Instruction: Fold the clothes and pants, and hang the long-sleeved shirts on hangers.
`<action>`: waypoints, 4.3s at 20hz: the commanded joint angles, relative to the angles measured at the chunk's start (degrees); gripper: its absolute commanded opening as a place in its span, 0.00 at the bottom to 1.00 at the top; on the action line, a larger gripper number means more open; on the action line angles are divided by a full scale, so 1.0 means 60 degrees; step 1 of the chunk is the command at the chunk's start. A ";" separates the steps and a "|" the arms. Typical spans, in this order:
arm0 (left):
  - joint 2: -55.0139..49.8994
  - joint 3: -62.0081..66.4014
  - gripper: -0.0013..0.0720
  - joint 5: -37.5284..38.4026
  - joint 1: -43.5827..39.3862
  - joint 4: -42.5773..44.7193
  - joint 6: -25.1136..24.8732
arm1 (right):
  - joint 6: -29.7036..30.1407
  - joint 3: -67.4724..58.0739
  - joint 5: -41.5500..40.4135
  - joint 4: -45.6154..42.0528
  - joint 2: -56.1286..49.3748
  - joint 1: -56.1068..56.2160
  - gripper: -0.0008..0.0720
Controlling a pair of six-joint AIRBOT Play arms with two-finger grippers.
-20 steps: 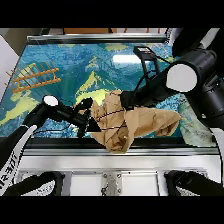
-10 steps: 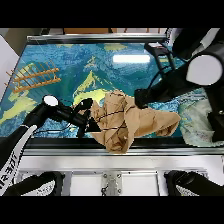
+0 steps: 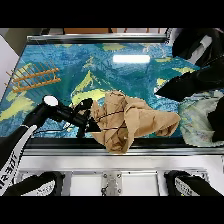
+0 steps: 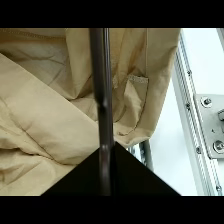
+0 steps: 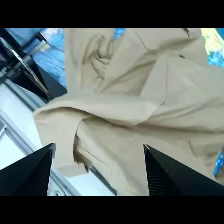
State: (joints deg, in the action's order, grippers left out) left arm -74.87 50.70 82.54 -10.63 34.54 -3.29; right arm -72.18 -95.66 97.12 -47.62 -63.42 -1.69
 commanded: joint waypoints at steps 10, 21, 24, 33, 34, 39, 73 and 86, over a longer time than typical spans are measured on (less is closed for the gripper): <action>0.0000 0.0000 0.04 0.0000 0.0004 0.0000 0.0018 | 0.8972 0.4954 0.1392 0.4382 0.0291 -0.5482 0.85; -0.0004 0.0000 0.04 0.0142 0.0004 -0.0004 0.0018 | 1.1322 0.7774 0.1392 0.4102 0.0317 -0.5162 0.85; -0.0004 0.0000 0.04 0.0135 0.0004 -0.0004 0.0018 | 1.1457 0.8036 0.1282 0.4051 0.0306 -0.4943 0.85; -0.0004 0.0000 0.04 0.0171 0.0004 -0.0004 0.0018 | 1.1566 0.8113 0.0794 0.4058 0.0299 -0.3829 0.85; -0.0004 0.0000 0.04 0.0168 0.0004 -0.0004 0.0018 | 1.1559 0.8113 0.0787 0.4051 0.0299 -0.3741 0.85; -0.0004 0.0000 0.04 0.0171 0.0004 -0.0004 0.0018 | 1.1533 0.8113 0.0783 0.4051 0.0299 -0.3632 0.85; 0.0000 0.0004 0.58 -0.0809 0.0011 0.0568 0.1177 | 1.1537 0.8113 0.0812 0.4441 0.0306 -0.3632 0.03; 0.0138 0.0011 0.58 -0.0736 0.2382 -0.0831 0.3260 | 1.1530 0.8109 0.0780 0.3872 0.0310 -0.3632 0.02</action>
State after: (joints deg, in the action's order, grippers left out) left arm -74.67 50.70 78.30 0.32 33.34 14.17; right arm -2.98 -46.94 101.93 -24.10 -61.60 -23.46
